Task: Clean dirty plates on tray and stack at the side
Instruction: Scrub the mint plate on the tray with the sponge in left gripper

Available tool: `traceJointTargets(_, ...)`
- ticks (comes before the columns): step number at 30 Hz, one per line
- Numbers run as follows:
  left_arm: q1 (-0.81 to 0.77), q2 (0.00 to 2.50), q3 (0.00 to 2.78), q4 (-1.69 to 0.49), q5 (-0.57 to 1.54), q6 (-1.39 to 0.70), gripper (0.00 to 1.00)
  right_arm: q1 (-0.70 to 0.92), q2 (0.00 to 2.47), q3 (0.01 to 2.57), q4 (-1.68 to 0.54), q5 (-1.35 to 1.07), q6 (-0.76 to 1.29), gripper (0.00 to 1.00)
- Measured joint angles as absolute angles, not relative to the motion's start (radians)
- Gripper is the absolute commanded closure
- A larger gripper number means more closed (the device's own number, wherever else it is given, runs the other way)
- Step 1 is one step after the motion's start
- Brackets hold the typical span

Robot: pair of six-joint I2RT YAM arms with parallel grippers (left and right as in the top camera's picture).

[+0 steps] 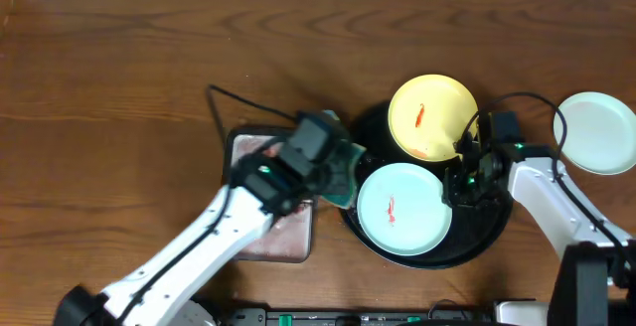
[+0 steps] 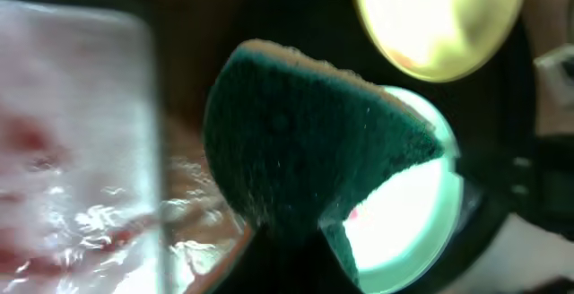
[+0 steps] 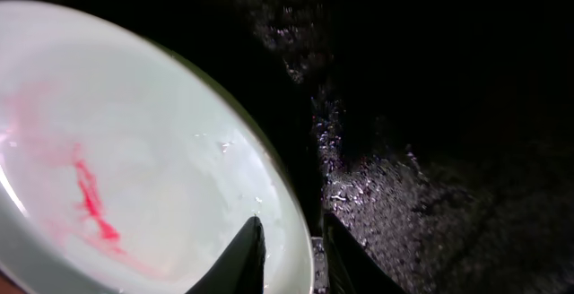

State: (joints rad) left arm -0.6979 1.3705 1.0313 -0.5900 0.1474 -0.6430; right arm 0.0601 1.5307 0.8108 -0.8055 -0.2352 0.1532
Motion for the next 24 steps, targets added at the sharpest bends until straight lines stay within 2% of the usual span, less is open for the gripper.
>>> traceJointTargets(2,-0.743,1.418,1.032,-0.545,0.152,-0.681,0.93,0.067,1.554,0.805,-0.792,-0.235,0.155,0.87)
traceJointTargets(5,-0.801,1.51,1.032,-0.457,0.165,-0.731,0.93,0.072,1.578,0.78,-0.744,-0.234,0.158,0.99)
traceJointTargets(9,-0.85,1.63,1.033,-0.307,0.226,-0.775,0.93,0.072,1.571,0.749,-0.705,-0.256,0.161,0.99)
traceJointTargets(14,-0.885,1.763,1.033,-0.236,0.263,-0.834,0.93,0.072,1.57,0.739,-0.688,-0.288,0.168,0.99)
traceJointTargets(24,-0.892,1.871,1.078,-0.255,0.266,-0.82,0.93,0.072,1.57,0.738,-0.683,-0.29,0.176,0.99)
